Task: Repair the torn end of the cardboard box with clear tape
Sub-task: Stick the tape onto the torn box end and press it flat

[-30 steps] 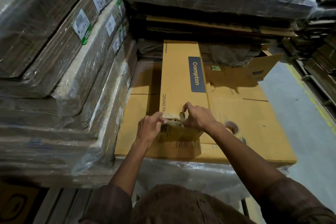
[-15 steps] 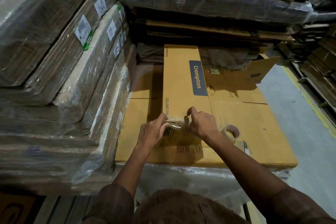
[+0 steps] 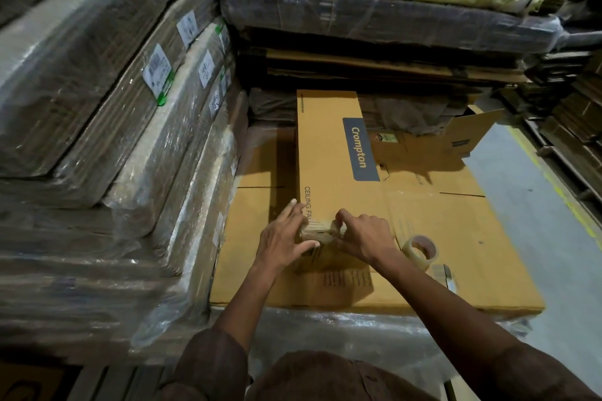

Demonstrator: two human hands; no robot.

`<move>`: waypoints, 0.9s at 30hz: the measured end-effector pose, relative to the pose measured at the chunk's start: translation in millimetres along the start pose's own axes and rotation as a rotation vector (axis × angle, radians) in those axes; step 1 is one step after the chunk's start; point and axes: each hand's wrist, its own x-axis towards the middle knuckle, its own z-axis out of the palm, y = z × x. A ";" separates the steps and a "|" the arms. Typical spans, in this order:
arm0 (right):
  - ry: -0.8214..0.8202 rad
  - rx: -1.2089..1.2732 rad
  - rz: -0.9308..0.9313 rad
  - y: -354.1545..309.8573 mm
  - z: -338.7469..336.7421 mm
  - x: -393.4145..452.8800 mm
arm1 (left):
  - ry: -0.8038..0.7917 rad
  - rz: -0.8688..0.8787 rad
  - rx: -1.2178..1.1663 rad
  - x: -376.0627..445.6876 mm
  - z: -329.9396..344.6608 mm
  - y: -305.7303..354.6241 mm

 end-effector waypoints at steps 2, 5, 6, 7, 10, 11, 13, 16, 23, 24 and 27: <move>0.000 -0.001 -0.006 2.4 -1.2 1.3 | -0.056 -0.058 -0.020 6.5 1.1 2.0; -0.006 -0.012 0.027 11.2 -2.6 3.8 | -0.079 -0.057 -0.103 9.2 -0.9 0.2; -0.017 0.006 0.051 14.8 -1.9 4.2 | -0.077 -0.058 -0.138 8.9 -1.2 -0.7; -0.030 0.029 0.070 18.6 -0.8 4.1 | -0.077 -0.058 -0.159 9.2 -0.9 -0.9; -0.050 0.052 0.050 28.0 4.0 5.2 | -0.077 -0.047 -0.196 12.3 0.8 0.6; -0.054 0.054 0.024 30.1 5.0 6.1 | -0.079 -0.054 -0.202 13.5 0.8 1.2; -0.065 0.077 -0.024 33.7 5.8 8.3 | -0.089 -0.085 -0.198 15.8 -0.7 2.3; -0.059 0.120 -0.096 39.6 7.3 10.5 | -0.061 -0.083 -0.170 17.5 1.2 7.3; 0.001 0.189 -0.105 46.2 13.3 6.1 | 0.044 -0.127 -0.446 10.4 15.3 5.5; 0.002 0.196 -0.106 45.2 13.7 6.0 | 0.053 -0.148 -0.470 8.5 15.9 4.8; -0.012 0.239 -0.090 44.1 12.6 5.8 | 0.067 -0.214 -0.532 2.8 17.0 8.9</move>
